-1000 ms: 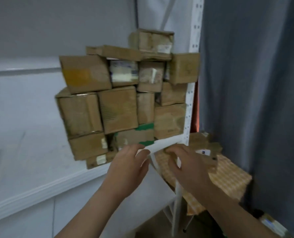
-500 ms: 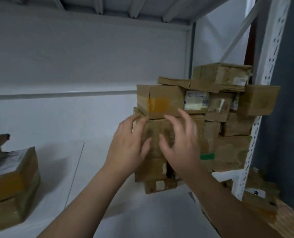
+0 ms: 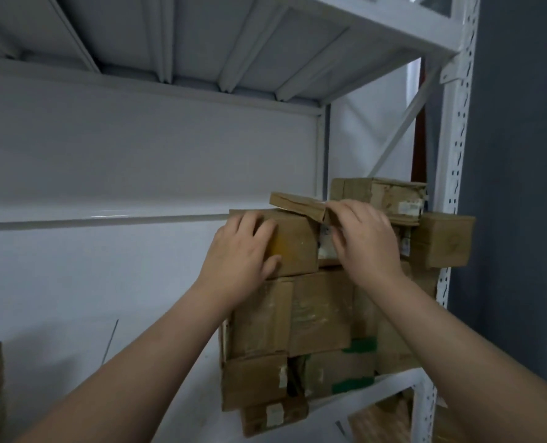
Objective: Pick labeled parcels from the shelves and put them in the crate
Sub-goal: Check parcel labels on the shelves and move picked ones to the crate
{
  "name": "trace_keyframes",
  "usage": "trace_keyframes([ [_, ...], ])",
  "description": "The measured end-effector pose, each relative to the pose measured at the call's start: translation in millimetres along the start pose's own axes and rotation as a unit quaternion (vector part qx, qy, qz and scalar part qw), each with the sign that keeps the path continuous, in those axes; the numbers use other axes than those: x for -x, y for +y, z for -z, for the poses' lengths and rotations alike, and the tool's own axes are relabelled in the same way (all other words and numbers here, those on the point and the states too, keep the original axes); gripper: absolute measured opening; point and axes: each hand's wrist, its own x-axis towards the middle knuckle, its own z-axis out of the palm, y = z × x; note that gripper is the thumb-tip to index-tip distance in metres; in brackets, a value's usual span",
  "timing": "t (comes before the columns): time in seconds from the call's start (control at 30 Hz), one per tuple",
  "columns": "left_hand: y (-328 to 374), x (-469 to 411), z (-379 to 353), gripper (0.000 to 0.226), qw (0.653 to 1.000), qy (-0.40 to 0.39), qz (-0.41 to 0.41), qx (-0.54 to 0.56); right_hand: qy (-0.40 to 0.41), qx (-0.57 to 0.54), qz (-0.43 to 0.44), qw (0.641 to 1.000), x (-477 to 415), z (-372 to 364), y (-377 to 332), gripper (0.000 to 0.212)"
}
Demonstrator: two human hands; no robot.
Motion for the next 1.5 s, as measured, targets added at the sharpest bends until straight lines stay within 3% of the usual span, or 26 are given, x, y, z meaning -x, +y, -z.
trace_keyframes([
  [0.13, 4, -5, 4, 0.052, 0.999, 0.008, 0.029, 0.024, 0.075, -0.040, 0.078, 0.993, 1, -4, 9, 0.029],
  [0.23, 15, -12, 17, 0.065, 0.983, 0.009, 0.105, 0.152, 0.124, -0.068, 0.139, 0.980, 3, -4, 8, 0.024],
  [0.3, 26, -17, 27, 0.075, 0.925, 0.022, 0.162, 0.342, 0.138, -0.086, 0.182, 0.970, 2, -2, 2, 0.027],
  [0.37, 35, -20, 34, 0.074, 0.833, 0.051, 0.207, 0.510, 0.151, -0.099, 0.213, 0.960, 3, -1, -7, 0.031],
  [0.43, 39, -22, 38, 0.072, 0.773, 0.068, 0.234, 0.585, 0.154, -0.112, 0.230, 0.954, 5, -2, -18, 0.033],
  [0.5, 39, -20, 40, 0.070, 0.751, 0.083, 0.244, 0.608, 0.140, -0.124, 0.242, 0.952, 6, -4, -28, 0.036],
  [0.7, 5, 4, 61, 0.037, 0.786, 0.164, 0.246, 0.543, 0.086, -0.185, 0.218, 0.954, 2, -11, -38, 0.056],
  [0.83, -32, 27, 85, 0.031, 0.816, 0.165, 0.276, 0.480, 0.052, -0.172, 0.208, 0.961, -15, -15, -42, 0.065],
  [1.0, -60, 55, 112, 0.030, 0.864, 0.067, 0.259, 0.426, 0.102, -0.178, 0.226, 0.952, -36, -20, -66, 0.048],
  [1.2, -90, 77, 132, 0.020, 0.899, 0.103, 0.263, 0.335, 0.186, -0.173, 0.260, 0.932, -42, -22, -106, 0.029],
  [1.27, -95, 87, 138, 0.029, 0.899, 0.138, 0.245, 0.335, 0.177, -0.176, 0.240, 0.938, -44, -23, -122, 0.029],
  [1.37, -103, 103, 144, 0.053, 0.868, 0.188, 0.242, 0.390, 0.147, -0.177, 0.190, 0.954, -48, -25, -143, 0.037],
  [1.5, -112, 120, 146, 0.039, 0.885, 0.173, 0.237, 0.363, 0.090, -0.203, 0.199, 0.954, -52, -27, -169, 0.043],
])
